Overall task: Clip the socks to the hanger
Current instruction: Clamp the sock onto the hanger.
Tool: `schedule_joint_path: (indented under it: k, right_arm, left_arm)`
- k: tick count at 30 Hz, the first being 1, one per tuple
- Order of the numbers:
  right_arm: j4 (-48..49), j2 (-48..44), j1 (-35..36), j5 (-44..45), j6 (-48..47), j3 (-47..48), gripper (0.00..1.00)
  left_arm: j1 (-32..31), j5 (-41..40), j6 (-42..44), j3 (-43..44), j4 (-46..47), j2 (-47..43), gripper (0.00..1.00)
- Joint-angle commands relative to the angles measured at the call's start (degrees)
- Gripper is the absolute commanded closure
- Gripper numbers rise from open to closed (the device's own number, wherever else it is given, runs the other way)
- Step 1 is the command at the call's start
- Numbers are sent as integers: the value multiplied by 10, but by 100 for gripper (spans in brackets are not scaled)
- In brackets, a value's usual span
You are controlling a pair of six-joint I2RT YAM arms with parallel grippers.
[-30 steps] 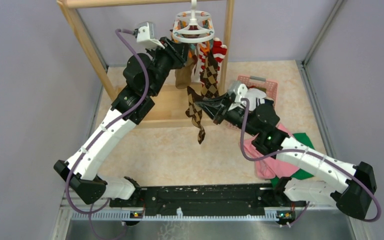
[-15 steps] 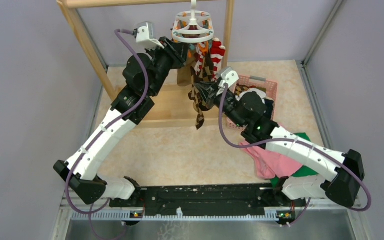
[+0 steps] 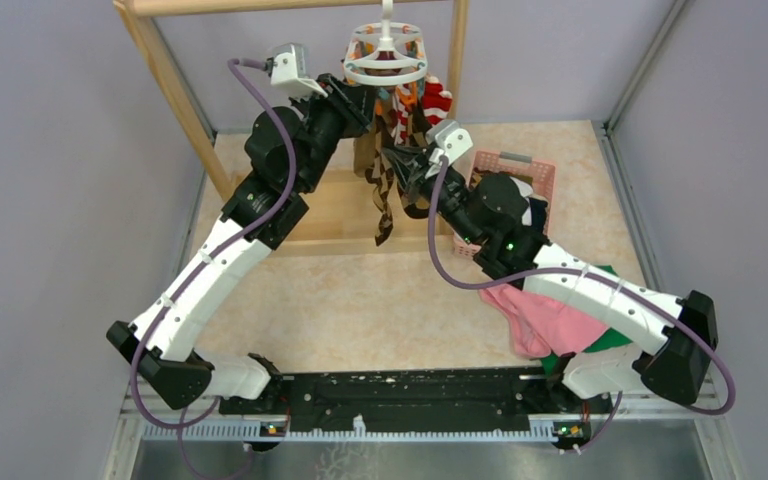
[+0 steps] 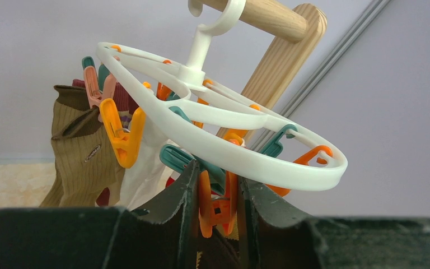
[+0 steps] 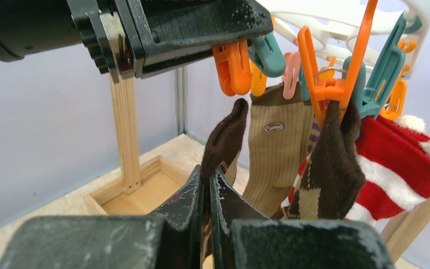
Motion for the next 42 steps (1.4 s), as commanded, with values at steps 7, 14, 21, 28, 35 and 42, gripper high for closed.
schedule_joint_path:
  k: [7,14,21,28,35,42]
  right_arm:
    - [34,8,8,6,-16,41,100]
    - [36,11,8,3,-20,49,100]
    - [36,18,9,-1,-24,61,100]
    - [34,29,12,-6,-31,75,100]
    - [40,29,14,-6,-37,79,100]
    - [45,22,14,-1,-53,76,100]
  left_arm:
    - [-1,4,-9,-3,6,-17,85]
    - [-1,7,-11,-3,6,-15,85]
    - [-2,8,-13,-3,4,-14,85]
    - [-1,13,-16,-2,4,-13,85]
    - [-2,14,-16,-4,4,-14,85]
    - [-2,13,-15,-6,4,-17,85]
